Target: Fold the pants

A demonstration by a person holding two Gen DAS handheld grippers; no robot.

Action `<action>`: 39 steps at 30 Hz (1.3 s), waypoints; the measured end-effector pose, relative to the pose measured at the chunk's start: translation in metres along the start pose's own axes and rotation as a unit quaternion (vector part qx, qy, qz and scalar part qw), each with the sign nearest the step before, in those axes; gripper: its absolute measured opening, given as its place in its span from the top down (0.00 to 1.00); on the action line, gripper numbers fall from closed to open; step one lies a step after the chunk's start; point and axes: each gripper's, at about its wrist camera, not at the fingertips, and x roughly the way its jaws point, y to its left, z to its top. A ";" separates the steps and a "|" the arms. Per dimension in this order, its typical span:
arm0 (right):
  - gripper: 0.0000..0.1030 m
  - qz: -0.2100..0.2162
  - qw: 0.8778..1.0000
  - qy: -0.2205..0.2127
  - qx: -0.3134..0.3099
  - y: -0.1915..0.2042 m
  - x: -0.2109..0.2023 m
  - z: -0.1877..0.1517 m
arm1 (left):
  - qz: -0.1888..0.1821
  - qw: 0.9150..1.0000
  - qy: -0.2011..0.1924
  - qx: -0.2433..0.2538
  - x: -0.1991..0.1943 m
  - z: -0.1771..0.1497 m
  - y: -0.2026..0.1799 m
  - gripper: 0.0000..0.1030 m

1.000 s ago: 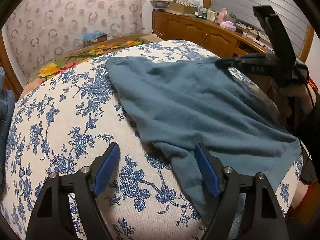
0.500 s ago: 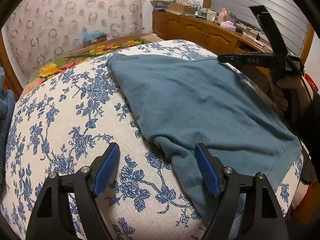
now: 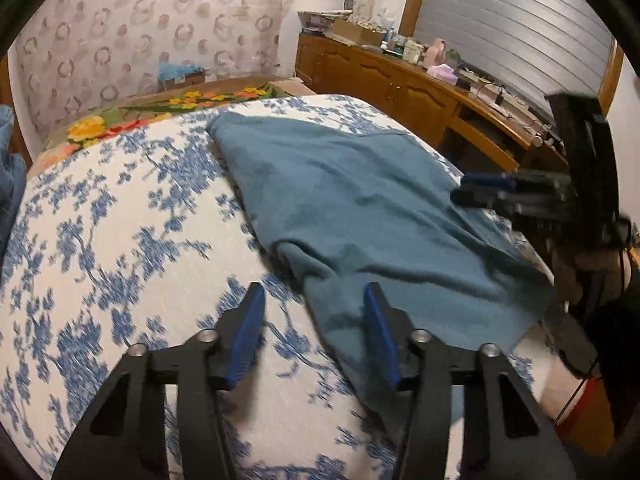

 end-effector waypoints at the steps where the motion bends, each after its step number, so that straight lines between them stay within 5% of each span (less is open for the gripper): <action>1: 0.59 -0.003 1.000 0.002 -0.004 0.003 -0.002 -0.004 | -0.003 1.000 0.003 0.001 0.000 -0.001 -0.002 0.59; 6: 0.59 -0.015 1.000 0.010 -0.012 0.010 -0.007 -0.020 | 0.000 1.000 0.010 0.008 0.004 -0.003 -0.009 0.62; 13: 0.58 -0.041 0.999 -0.003 -0.033 0.023 -0.010 -0.025 | 0.000 1.000 0.013 -0.002 0.004 -0.002 -0.009 0.93; 17: 0.56 -0.032 0.999 -0.006 -0.030 0.024 -0.010 -0.030 | 0.003 1.000 -0.009 0.001 -0.017 -0.008 -0.016 0.95; 26: 0.54 -0.030 0.999 -0.010 -0.030 0.025 -0.009 -0.032 | 0.028 1.000 -0.008 -0.002 -0.029 -0.017 -0.016 0.94; 31: 0.54 -0.026 0.999 -0.014 -0.021 0.023 -0.010 -0.034 | 0.034 0.999 -0.004 -0.010 -0.034 -0.024 -0.012 0.67; 39: 0.54 -0.026 0.999 -0.015 -0.019 0.022 -0.011 -0.034 | 0.012 1.000 -0.012 -0.006 -0.048 -0.045 -0.019 0.67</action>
